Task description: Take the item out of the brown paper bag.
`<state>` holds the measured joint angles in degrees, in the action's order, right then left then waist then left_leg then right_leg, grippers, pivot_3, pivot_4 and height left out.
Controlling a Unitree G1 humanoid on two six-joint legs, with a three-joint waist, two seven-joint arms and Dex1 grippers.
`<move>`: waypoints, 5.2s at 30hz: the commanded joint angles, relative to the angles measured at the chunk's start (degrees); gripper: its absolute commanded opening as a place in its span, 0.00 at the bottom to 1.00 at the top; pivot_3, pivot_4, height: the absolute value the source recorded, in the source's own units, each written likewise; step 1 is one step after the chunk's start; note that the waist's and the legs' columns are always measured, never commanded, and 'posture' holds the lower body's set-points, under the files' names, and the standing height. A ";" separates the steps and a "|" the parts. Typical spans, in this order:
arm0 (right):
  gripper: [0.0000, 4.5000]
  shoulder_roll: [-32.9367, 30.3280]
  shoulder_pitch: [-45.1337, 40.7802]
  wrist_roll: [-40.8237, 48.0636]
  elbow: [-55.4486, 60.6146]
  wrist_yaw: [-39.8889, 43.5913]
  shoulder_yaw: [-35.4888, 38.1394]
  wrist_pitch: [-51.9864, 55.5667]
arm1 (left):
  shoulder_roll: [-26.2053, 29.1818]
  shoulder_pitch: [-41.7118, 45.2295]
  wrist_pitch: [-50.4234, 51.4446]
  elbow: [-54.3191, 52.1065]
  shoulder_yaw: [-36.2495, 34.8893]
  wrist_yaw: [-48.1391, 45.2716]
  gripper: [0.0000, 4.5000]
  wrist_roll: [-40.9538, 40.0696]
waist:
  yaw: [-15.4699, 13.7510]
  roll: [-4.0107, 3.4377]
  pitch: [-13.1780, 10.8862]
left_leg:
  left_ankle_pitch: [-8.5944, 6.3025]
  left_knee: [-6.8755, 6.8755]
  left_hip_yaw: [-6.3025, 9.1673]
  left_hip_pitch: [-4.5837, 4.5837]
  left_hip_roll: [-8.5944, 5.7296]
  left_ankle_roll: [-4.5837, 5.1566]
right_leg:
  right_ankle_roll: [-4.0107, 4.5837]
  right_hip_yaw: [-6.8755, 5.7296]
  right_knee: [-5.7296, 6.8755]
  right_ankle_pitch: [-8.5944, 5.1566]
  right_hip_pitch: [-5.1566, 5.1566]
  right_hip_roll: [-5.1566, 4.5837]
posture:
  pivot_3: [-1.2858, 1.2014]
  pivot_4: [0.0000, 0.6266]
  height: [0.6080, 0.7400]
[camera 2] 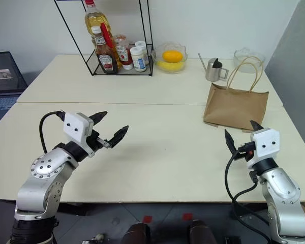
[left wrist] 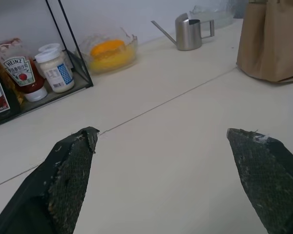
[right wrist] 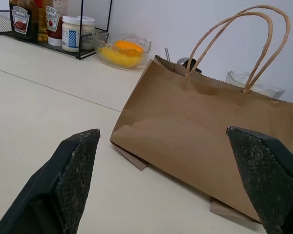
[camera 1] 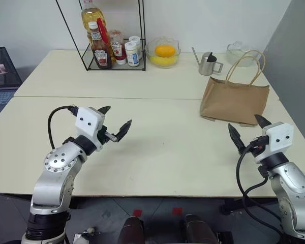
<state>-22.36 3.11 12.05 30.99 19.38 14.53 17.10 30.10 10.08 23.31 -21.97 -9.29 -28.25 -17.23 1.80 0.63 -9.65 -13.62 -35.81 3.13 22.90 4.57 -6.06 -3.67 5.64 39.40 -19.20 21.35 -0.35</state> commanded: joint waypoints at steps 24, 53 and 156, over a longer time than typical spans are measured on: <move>0.97 -10.32 -12.90 -2.50 -0.04 -3.07 3.08 11.97 | 5.39 16.04 9.07 -0.32 1.65 -12.20 1.00 -11.88 | 0.09 0.00 -0.02 | 0.00 -0.06 -0.01 0.00 -0.01 0.00 | 0.00 0.01 0.02 0.00 0.00 0.00 | 0.52 0.24 1.00; 0.97 -18.99 -72.19 -17.97 -70.08 3.32 -15.30 2.93 | 2.92 20.93 3.13 5.70 7.84 -16.54 1.00 -8.77 | 0.20 -0.05 -0.28 | -0.03 0.01 -0.13 0.12 -0.02 0.05 | 0.03 0.03 -0.21 0.02 0.09 -0.06 | 0.52 0.24 1.00; 0.00 10.05 -85.34 -3.21 -56.40 7.99 -13.82 22.72 | 13.93 0.25 4.55 3.65 -9.33 -17.63 1.00 -11.80 | 1.55 -0.46 -0.66 | -0.02 -0.18 -0.11 0.84 -0.02 0.05 | 0.09 -0.05 0.56 -0.01 1.05 -0.08 | 0.52 0.24 1.00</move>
<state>-12.49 -80.01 7.87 -29.61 27.73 0.24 40.78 42.83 10.49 28.15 -15.96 -15.96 -45.80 -27.99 3.35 0.17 -10.32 -13.64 -35.99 3.03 23.75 4.55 -6.01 -3.58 5.58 39.96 -19.21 22.41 -0.43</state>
